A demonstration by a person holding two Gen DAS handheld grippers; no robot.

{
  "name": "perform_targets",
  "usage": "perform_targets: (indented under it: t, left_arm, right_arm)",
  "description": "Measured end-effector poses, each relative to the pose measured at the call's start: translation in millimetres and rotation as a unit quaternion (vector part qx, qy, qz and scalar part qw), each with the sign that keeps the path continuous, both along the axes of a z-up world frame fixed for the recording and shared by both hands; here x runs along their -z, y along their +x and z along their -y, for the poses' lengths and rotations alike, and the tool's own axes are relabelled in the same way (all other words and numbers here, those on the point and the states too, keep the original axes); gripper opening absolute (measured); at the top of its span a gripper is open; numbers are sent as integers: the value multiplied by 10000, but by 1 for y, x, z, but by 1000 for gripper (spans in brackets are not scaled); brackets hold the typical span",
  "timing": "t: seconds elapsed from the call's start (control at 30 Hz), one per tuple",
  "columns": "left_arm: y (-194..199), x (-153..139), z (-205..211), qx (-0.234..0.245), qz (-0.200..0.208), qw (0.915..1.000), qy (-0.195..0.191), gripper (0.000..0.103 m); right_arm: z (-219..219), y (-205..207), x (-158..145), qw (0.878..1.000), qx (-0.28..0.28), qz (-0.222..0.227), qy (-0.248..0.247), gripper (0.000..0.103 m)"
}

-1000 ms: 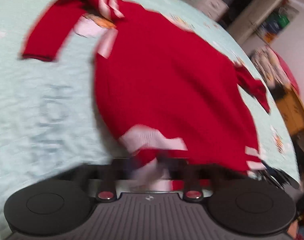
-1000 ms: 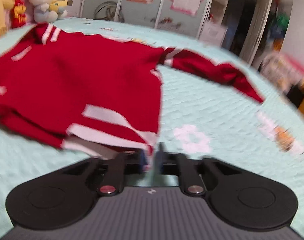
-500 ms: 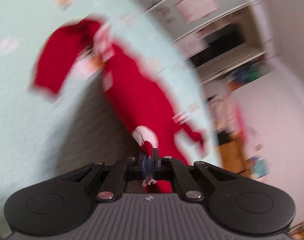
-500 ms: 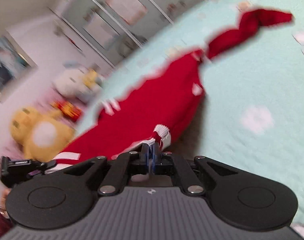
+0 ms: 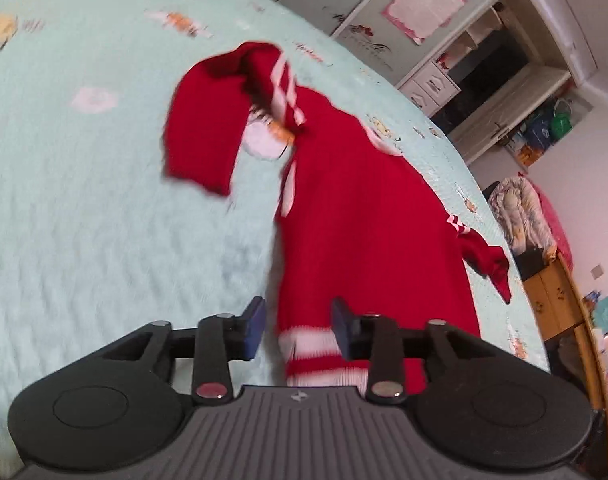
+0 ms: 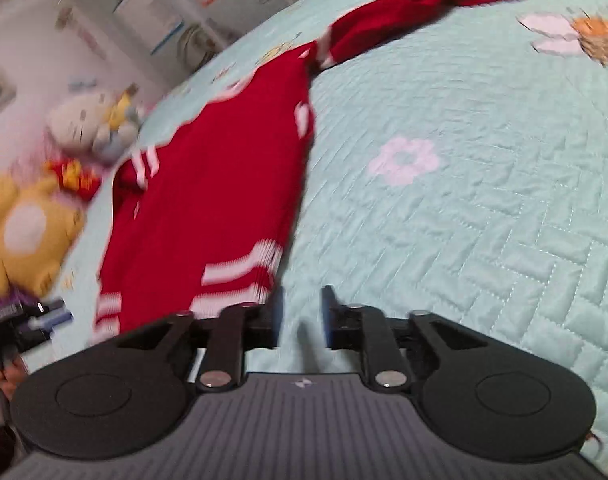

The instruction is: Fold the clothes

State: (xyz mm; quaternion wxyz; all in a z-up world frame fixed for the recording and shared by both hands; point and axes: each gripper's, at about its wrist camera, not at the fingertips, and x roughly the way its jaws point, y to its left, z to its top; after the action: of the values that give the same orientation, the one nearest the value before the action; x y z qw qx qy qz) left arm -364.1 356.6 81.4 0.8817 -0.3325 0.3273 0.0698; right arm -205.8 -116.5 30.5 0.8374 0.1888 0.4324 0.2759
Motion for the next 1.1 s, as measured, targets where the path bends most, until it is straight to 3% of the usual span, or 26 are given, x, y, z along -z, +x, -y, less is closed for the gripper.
perform_targets:
  t: [0.07,0.17,0.3,0.33,0.37,0.4,0.53,0.63,0.77,0.87,0.93,1.0,1.03,1.1]
  left_arm:
    - [21,1,2,53,5,9999,155,40]
    - [55,12,4,-12,-171,9995,254,45]
    - [84,34,1,126,-534,9985,-87,45]
    - [88,41,-1,89,-639,9977,-208,35]
    - [90,46,-4,28,-679,9972,-313,22]
    - [86,45,-6,-22,-591,9976,-356,6]
    - [60,27,-10,-115,-63,9997,-222,6]
    - [60,34,-7,-59,-394,9991,172,7]
    - [65,41,-2,32,-520,9980,361,13]
    - [64,35,-1,-65,-404,9980,491,25]
    - [63,32,-1,-130,-327,9977,578,38]
    - [62,28,0,-196,-250,9973,664,41]
    - [65,25,-1,-236,-193,9969,728,45]
    - [80,20,-3,-270,-87,9958,875,58]
  right_arm:
    - [-1,8,2,9998,125,-23,157,29]
    - [-2,20,6,9987,313,-58,391,49]
    - [-9,39,14,9963,401,-299,702,50]
    - [-12,44,16,9954,409,-375,779,49]
    - [-14,49,18,9944,418,-451,856,37]
    - [-16,54,21,9933,426,-527,934,6]
    - [-12,53,27,9916,483,-591,1048,7]
    - [-5,45,34,9909,492,-582,1108,5]
    - [-2,43,32,9912,416,-532,1140,6]
    - [1,41,31,9913,359,-495,1164,10]
    - [2,41,27,9929,315,-397,1072,13]
    - [2,43,19,9950,353,-148,925,27]
    - [0,49,14,9956,402,-11,852,32]
    - [-2,60,5,9959,500,262,705,51]
